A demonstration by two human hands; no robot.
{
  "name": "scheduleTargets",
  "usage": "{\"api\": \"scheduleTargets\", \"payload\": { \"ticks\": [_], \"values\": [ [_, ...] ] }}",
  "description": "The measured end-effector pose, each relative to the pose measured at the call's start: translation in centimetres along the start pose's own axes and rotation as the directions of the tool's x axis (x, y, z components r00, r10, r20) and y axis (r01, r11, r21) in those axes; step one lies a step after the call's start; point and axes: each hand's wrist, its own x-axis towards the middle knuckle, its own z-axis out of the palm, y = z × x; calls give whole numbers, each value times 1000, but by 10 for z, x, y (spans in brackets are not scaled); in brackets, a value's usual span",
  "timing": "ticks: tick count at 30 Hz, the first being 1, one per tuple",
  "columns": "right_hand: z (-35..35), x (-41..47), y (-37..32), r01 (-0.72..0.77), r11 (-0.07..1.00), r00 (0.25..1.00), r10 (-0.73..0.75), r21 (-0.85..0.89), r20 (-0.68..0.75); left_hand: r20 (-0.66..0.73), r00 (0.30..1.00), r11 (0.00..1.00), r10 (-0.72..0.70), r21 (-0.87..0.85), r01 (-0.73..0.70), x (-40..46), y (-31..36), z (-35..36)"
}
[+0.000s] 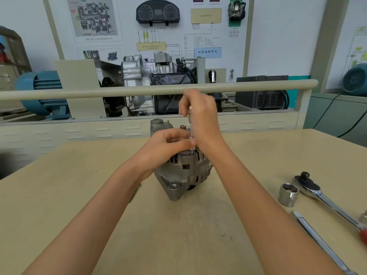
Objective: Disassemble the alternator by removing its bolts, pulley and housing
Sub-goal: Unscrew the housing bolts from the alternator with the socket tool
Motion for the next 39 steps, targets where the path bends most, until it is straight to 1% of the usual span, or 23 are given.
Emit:
{"api": "scheduleTargets", "payload": {
  "ticks": [2, 3, 5, 6, 7, 8, 9, 10, 11, 12, 13, 14, 15, 16, 20, 22, 24, 27, 28, 31, 33, 37, 39],
  "values": [
    [-6, 5, 4, -78, 968, 997, 69, 240, 46, 8, 1000, 1000, -17, -14, 17, 1, -1, -1],
    [-7, 6, 5, -96, 942, 995, 80, 320, 64, 7, 1000, 1000, -22, -18, 22, 1, -1, -2],
    [-7, 6, 6, -103, 919, 994, 84, 382, 65, 17, 1000, 1000, -13, -15, 13, 1, -1, -1],
    [-6, 5, 6, -94, 933, 995, 82, 348, 49, 11, 1000, 1000, -7, -11, 8, 2, -1, -1],
    [-4, 4, 6, -65, 965, 998, 61, 255, 22, -2, 1000, 1000, -10, -10, 10, 1, 0, 0],
    [-2, 1, 5, -2, 995, 1000, 4, 103, -14, -11, 1000, 1000, 0, -5, 0, 2, -2, 0],
    [1, -3, 5, 86, 993, 995, -89, -79, -46, -18, 1000, 1000, 1, -9, -1, 1, -1, 0],
    [5, -7, 4, 172, 950, 978, -197, -262, -73, -24, 1000, 1000, 14, -10, -14, 1, -1, 0],
    [9, -10, 4, 221, 868, 953, -288, -445, -89, -43, 999, 1000, 11, 2, -11, 1, -1, 0],
    [13, -12, 2, 214, 747, 934, -345, -630, -92, -68, 998, 999, 12, 32, -10, 2, -2, -1],
    [16, -14, 1, 157, 599, 931, -356, -785, -84, -95, 995, 997, 0, 77, 8, 2, -2, -1],
    [18, -16, 1, 83, 470, 939, -332, -879, -89, -104, 995, 994, -9, 107, 20, 3, -3, -2],
    [18, -16, 0, 24, 392, 949, -297, -920, -102, -111, 994, 992, -21, 121, 34, 3, -2, -2],
    [17, -17, -1, 5, 364, 957, -272, -932, -101, -105, 994, 992, -20, 122, 33, 4, -4, -2],
    [13, -15, -2, 149, 464, 965, -261, -873, 26, -92, 996, 996, 7, 91, 2, 2, -6, -3],
    [11, -14, -1, 180, 496, 966, -254, -849, 56, -84, 996, 997, 16, 77, -10, 1, -7, -3],
    [12, -16, 2, 119, 519, 971, -239, -846, -10, -71, 997, 997, 31, 72, -26, 1, -8, -2],
    [16, -15, 5, -61, 511, 964, -191, -858, -182, -59, 997, 996, 53, 74, -49, 0, -6, 1],
    [16, -14, 5, -108, 540, 961, -157, -835, -226, -55, 996, 996, 63, 65, -60, -1, -5, 2],
    [17, -10, 2, -210, 728, 952, 0, -653, -306, -26, 995, 995, 93, 45, -92, -2, -3, 3],
    [15, -7, 1, -222, 830, 955, 78, -512, -288, -20, 995, 994, 96, 44, -95, -3, -3, 3],
    [6, -2, 1, -80, 937, 989, 32, -340, -145, -52, 997, 998, 57, 32, -56, 1, -6, 1],
    [3, 0, 2, -67, 976, 996, 52, -207, -77, -45, 998, 999, 41, 28, -40, 1, -7, -1]
  ]
}}
